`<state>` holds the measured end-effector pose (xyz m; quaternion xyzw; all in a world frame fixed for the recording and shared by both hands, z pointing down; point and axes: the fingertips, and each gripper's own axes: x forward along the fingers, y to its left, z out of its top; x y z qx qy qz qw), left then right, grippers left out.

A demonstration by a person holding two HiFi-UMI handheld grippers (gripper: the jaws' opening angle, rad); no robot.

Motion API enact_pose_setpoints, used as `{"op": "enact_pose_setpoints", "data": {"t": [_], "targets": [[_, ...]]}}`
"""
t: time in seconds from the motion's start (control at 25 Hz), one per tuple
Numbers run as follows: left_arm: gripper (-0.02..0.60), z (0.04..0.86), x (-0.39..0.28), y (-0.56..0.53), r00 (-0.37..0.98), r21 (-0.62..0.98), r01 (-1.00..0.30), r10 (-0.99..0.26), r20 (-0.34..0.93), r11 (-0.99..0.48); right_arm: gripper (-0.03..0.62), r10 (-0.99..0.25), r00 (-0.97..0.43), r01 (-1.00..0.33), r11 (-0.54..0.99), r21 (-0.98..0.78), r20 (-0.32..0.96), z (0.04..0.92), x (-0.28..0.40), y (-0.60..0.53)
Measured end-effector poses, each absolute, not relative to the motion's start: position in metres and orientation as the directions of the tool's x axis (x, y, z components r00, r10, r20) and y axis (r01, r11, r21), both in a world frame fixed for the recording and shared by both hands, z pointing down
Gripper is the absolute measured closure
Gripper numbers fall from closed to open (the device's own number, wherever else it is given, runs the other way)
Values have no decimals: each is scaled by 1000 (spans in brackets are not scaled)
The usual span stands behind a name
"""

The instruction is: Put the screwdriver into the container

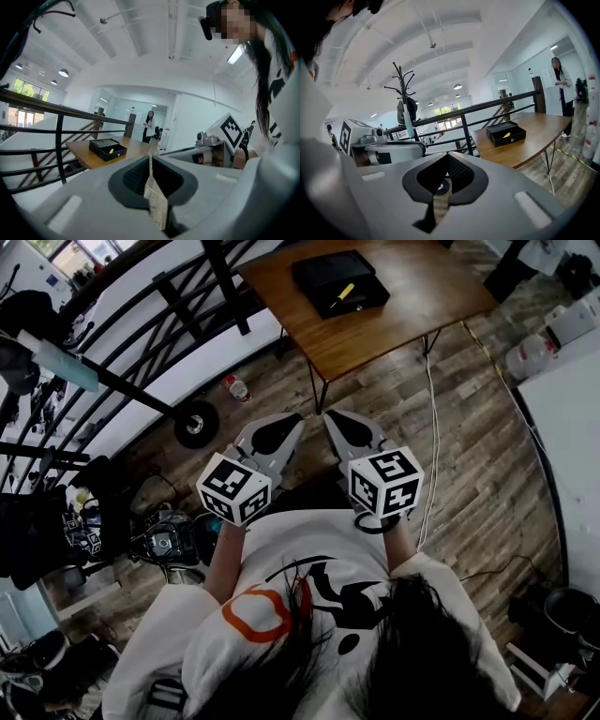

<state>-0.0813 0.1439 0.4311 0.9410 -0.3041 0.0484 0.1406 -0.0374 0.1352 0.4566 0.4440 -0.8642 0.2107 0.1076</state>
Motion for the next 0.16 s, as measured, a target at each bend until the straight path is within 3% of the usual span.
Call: {"op": "enact_pose_setpoints", "data": {"t": [0.16], "targets": [[574,430,-76,145,811,232,-584,-557,178,-778,571,-723,-581,-814,516,-268,374,457,-31,137]]}}
